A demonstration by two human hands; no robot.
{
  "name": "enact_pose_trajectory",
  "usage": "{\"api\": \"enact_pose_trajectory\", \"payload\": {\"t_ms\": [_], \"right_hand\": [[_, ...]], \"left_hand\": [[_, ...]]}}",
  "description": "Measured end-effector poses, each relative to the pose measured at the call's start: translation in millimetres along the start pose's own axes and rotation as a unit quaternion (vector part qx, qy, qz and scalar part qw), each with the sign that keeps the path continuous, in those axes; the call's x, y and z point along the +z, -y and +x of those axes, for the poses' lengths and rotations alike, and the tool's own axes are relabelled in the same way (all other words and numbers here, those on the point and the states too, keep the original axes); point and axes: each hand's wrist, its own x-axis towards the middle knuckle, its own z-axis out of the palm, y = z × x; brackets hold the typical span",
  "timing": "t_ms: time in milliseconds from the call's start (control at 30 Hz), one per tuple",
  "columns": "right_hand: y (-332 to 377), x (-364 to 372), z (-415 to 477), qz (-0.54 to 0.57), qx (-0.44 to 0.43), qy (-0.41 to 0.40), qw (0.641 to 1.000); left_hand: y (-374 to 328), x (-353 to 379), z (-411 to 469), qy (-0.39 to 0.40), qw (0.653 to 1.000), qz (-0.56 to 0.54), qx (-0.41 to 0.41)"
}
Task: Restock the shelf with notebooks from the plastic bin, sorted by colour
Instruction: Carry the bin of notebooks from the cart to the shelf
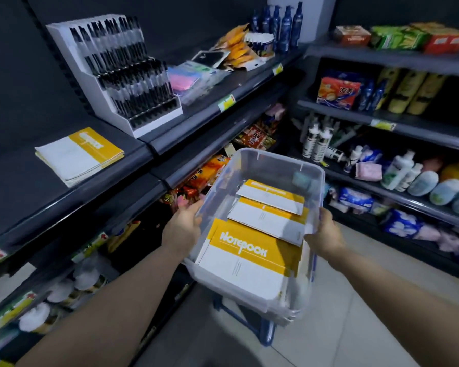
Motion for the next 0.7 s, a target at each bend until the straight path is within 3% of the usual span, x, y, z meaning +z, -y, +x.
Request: {"api": "enact_pose_trajectory", "payload": {"t_ms": [400, 700], "right_hand": [[1, 57, -33, -0.011, 0.084, -0.06, 0.995], [8, 59, -40, -0.055, 0.093, -0.037, 0.993]], "left_hand": [[44, 15, 29, 0.06, 0.996, 0.041, 0.044], [61, 14, 26, 0.069, 0.996, 0.049, 0.042]]}}
